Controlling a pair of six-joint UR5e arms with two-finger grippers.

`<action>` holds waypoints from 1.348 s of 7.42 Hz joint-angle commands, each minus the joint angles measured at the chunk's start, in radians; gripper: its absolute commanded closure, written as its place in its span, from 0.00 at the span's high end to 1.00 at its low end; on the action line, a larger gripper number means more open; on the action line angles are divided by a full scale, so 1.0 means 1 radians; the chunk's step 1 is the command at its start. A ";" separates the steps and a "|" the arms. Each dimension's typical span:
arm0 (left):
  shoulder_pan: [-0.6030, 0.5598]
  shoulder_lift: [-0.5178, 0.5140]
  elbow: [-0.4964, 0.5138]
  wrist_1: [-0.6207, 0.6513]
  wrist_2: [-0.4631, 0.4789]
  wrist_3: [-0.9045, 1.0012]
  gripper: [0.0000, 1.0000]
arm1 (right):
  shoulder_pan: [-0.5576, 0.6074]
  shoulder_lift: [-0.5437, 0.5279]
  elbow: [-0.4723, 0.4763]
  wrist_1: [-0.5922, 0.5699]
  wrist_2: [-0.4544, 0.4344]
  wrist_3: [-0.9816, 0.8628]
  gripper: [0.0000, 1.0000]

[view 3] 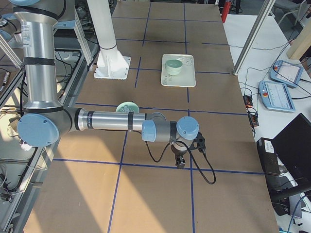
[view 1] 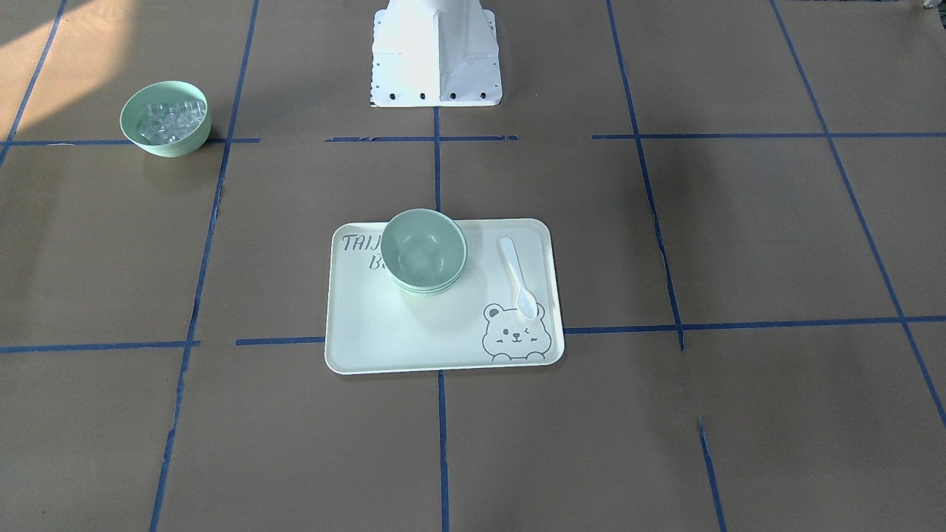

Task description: Stack green bowls together

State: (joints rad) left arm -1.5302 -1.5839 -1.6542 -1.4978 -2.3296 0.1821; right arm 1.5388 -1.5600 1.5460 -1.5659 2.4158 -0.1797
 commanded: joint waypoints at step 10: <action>-0.053 0.051 0.010 0.005 -0.002 -0.010 1.00 | 0.044 0.001 -0.006 0.003 0.040 0.006 1.00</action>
State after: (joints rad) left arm -1.5808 -1.5320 -1.6447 -1.4926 -2.3317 0.1720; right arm 1.5817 -1.5619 1.5393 -1.5645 2.4621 -0.1770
